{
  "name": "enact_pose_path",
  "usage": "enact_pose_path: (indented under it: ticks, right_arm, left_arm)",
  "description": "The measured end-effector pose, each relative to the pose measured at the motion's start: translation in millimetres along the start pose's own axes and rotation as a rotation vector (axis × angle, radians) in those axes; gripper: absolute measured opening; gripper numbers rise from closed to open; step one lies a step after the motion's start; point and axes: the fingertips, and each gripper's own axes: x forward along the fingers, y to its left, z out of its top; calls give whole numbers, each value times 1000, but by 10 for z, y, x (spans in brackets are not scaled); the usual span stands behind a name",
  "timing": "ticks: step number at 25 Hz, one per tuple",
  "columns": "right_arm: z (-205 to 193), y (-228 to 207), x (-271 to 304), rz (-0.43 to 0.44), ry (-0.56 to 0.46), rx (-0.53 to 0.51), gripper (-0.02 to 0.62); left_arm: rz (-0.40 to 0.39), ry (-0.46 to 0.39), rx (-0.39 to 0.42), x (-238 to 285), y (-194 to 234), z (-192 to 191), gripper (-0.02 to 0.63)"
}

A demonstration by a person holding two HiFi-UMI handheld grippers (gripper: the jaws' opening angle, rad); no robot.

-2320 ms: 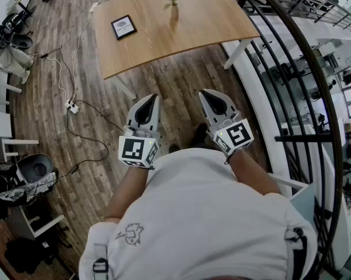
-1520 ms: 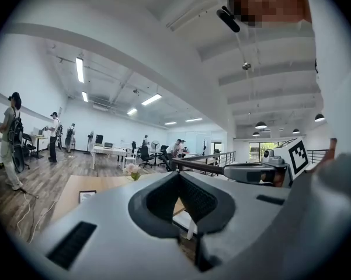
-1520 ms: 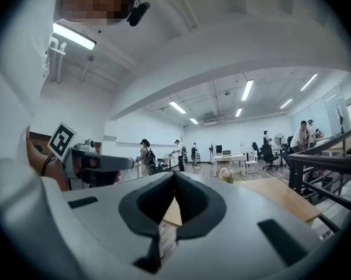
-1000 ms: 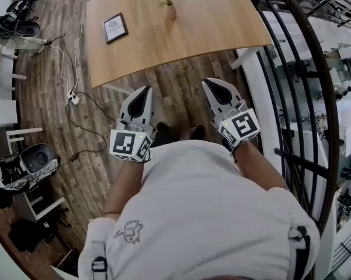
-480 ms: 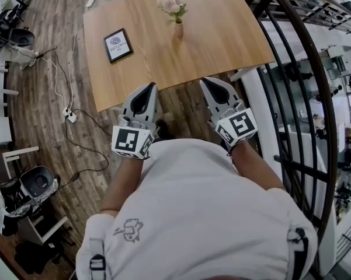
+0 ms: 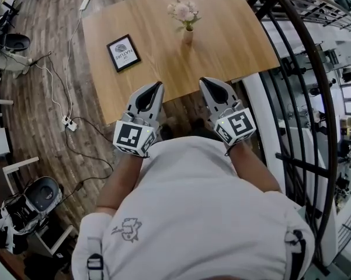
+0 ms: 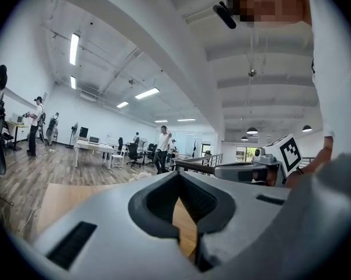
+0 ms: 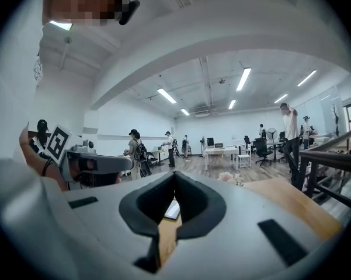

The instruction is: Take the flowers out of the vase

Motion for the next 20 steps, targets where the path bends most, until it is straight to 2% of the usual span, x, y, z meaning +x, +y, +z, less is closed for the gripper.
enact_pose_path:
  ticks: [6, 9, 17, 20]
  right_arm:
    - [-137, -207, 245, -9, 28, 15, 5]
    - [-193, -364, 424, -4, 33, 9, 5]
    - [-489, -996, 974, 16, 111, 3, 6]
    - [-611, -1219, 1140, 21, 140, 21, 37]
  left_arm:
    - [-11, 11, -7, 186, 147, -42, 3]
    - [7, 25, -11, 303, 260, -77, 4]
    - [38, 88, -35, 743, 545, -289, 3]
    - [67, 97, -56, 938, 648, -334, 5]
